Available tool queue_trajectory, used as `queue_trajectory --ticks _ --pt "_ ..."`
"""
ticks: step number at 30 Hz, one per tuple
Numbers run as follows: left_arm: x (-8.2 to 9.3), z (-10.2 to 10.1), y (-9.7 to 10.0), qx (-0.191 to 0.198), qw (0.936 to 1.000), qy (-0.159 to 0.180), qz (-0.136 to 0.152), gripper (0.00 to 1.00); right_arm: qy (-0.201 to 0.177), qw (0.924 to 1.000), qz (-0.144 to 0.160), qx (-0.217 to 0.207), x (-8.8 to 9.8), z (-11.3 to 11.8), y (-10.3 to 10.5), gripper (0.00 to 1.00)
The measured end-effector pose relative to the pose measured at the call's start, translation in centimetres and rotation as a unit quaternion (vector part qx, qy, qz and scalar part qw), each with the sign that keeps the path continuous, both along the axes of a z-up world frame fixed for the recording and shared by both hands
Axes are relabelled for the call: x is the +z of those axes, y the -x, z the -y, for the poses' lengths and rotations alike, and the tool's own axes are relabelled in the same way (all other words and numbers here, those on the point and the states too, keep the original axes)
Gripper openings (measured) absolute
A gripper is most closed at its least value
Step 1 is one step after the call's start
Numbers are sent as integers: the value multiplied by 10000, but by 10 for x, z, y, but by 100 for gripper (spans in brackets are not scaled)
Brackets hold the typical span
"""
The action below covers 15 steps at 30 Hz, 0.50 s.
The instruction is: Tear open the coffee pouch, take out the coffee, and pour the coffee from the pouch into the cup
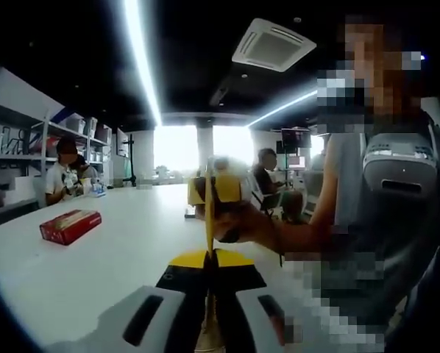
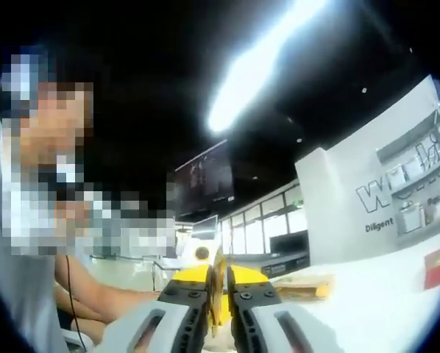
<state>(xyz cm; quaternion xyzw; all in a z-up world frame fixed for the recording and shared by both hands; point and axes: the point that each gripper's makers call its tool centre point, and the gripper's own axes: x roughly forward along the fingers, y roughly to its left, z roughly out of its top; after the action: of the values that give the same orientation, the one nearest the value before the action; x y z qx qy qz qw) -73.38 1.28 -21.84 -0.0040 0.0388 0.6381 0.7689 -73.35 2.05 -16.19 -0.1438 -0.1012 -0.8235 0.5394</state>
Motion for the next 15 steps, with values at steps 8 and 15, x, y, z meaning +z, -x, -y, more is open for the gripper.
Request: queue_trajectory --ticks 8,15 --pt "0 0 0 -8 10000 -3 21 5 -111 9999 -32 23 0 2 -2 3" --pt "-1 0 -1 -8 10000 19 -5 5 -61 10000 -5 4 -1 2 -3 3"
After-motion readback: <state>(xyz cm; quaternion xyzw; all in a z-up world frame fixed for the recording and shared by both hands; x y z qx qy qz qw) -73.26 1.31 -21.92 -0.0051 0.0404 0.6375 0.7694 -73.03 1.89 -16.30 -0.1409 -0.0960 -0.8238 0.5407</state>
